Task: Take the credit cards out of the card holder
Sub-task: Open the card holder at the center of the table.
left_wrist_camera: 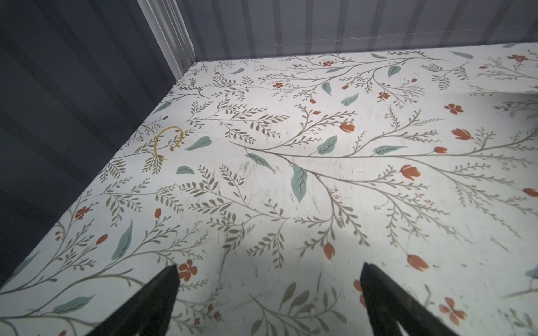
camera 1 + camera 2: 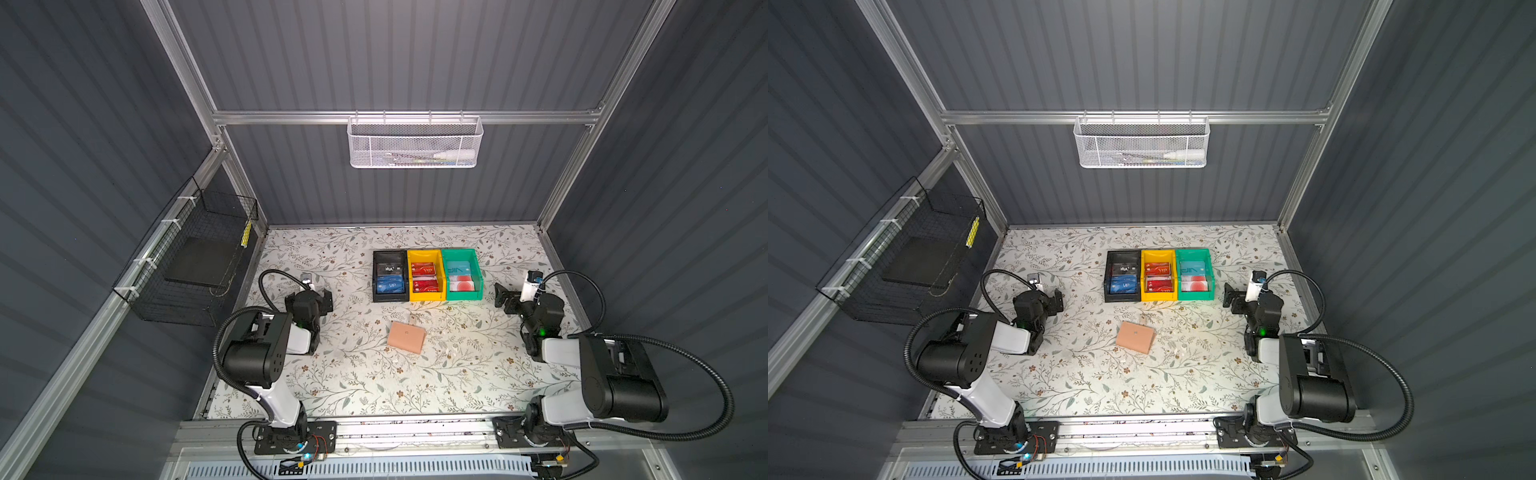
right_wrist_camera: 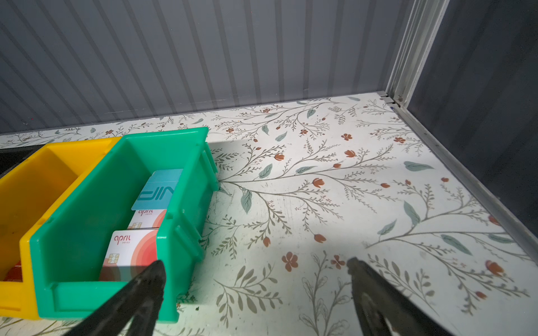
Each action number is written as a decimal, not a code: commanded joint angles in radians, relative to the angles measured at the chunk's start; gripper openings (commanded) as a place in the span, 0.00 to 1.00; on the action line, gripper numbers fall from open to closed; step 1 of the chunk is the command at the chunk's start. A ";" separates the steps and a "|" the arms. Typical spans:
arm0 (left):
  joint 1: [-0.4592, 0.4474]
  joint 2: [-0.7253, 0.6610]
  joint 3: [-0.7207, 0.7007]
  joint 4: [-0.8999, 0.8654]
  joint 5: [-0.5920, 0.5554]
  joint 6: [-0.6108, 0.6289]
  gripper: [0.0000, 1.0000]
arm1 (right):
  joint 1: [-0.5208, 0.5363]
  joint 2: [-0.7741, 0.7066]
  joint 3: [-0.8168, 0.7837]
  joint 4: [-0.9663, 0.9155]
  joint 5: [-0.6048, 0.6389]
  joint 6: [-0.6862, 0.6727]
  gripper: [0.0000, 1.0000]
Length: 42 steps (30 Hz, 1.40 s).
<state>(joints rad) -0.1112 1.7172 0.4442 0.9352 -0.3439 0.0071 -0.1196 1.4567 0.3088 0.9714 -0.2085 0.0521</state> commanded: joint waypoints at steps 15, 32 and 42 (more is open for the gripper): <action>0.005 0.002 0.016 0.008 -0.009 -0.011 1.00 | 0.008 -0.036 -0.016 0.035 0.159 0.049 0.99; -0.001 -0.161 0.288 -0.572 0.120 -0.010 1.00 | 0.400 -0.585 0.309 -0.964 0.213 0.071 0.99; -0.105 -0.357 0.355 -0.985 0.351 -0.276 1.00 | 0.625 -0.354 0.455 -1.209 -0.070 0.138 0.89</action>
<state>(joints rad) -0.1642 1.3956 0.8009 0.1547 -0.0803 -0.1673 0.4717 1.0615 0.7483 -0.1284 -0.1894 0.1654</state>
